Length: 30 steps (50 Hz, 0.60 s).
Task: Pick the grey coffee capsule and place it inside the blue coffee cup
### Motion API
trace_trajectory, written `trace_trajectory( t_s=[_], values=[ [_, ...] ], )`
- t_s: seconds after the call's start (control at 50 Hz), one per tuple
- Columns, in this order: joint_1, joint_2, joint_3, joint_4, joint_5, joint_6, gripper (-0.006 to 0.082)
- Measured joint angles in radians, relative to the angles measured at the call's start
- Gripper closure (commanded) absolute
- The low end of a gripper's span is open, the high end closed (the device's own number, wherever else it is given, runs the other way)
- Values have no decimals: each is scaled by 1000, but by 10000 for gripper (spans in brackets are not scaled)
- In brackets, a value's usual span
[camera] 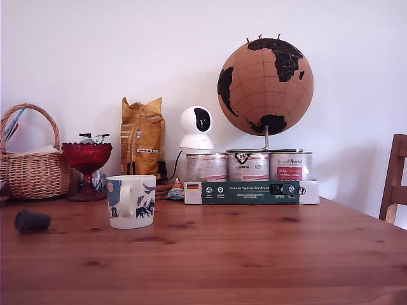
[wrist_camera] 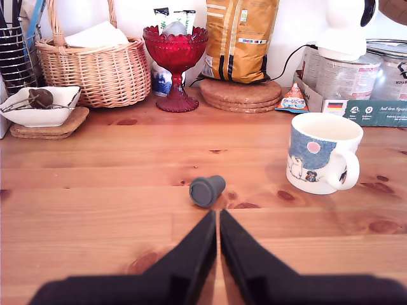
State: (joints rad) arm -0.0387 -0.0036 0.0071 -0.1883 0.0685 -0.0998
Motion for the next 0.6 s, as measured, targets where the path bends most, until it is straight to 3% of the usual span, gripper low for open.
trace_trajectory(
  t_s=[0.46,0.6],
  values=[
    [0,0,0,10,1,-1,786],
    [0,0,0,177,2,-10,786]
  ],
)
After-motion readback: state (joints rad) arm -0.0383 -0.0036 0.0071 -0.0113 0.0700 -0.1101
